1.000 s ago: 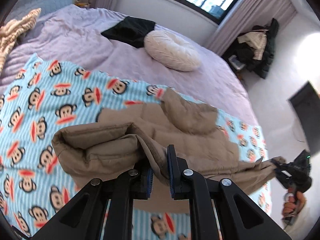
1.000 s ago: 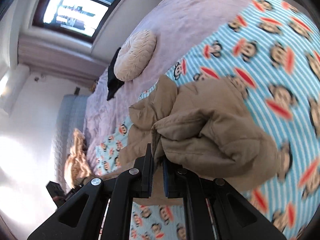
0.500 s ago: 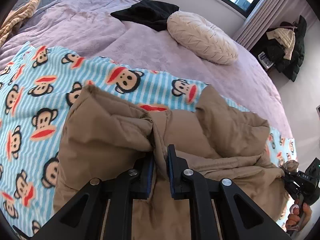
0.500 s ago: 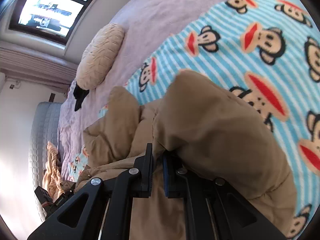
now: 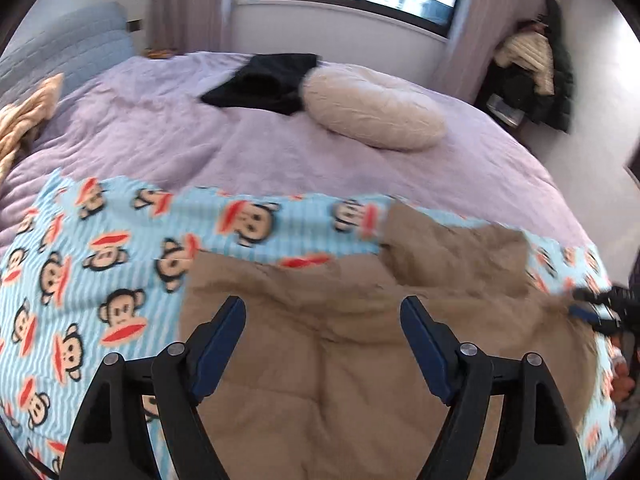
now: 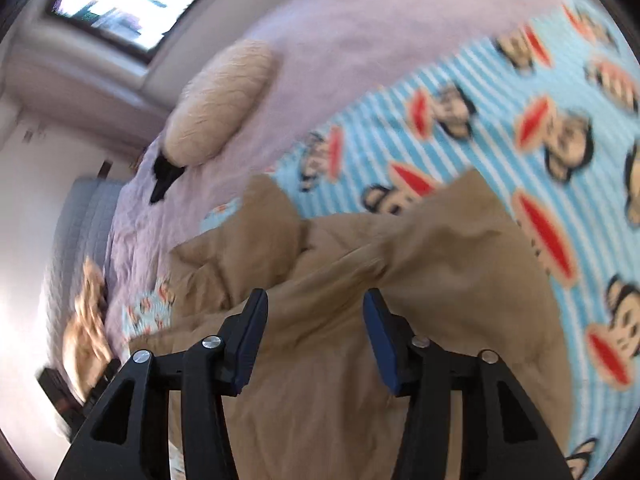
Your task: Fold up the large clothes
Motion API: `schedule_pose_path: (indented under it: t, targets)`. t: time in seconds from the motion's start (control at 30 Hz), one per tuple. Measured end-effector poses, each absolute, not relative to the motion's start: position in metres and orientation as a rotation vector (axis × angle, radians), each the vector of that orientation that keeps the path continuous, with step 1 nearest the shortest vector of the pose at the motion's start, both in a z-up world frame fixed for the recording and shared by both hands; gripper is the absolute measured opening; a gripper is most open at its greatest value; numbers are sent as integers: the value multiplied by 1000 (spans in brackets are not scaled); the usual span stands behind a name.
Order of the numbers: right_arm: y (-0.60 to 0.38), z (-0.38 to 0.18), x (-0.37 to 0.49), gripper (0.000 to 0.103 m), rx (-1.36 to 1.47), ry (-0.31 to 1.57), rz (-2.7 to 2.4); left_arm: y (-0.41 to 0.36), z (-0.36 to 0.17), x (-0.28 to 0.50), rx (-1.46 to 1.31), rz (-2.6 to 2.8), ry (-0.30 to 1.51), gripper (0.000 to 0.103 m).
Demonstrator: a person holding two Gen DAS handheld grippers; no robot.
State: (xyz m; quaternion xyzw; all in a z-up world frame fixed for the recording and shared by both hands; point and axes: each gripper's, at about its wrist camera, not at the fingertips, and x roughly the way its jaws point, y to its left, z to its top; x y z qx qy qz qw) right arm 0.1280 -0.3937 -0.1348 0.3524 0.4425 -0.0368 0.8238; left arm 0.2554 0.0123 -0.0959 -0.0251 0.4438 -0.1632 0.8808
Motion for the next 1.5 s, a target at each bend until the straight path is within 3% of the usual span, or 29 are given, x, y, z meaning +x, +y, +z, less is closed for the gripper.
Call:
schedule_pose_path:
  t: [0.07,0.1,0.3,0.67,0.83,0.97,1.1,1.3,1.5]
  targets:
    - [-370,-129,125,35,655,967,-8,-3,-102,246,-36,-427,962,78]
    - [-359,-134,125,19,619,996,23,-14,-109,242,-22,-472,988,70]
    - [-335,-186,149,5,447,1060,-5,-59,-166,247,86,-435,998,67]
    - [-354,-207,191,0,515,1053,-16,-49,-198,310,28,-308,1020,67]
    - [-380,-164,162,0,409,1011,-112,-1,-166,309,73,-186,929,67]
    - [-425,-179,147,0,445,1056,-246,42,-188,326,50,-101,1011,67]
    - [-456,-212,153,0,672,1046,-280,53,-222,337,-22,-119,1069,76]
    - [-463,-226,168,0,686,1058,-321,52,-245,352,-90,-103,1101,85]
    - [-468,-201,159,8,784,1028,-320,49,-215,343,-4,-43,1085,86]
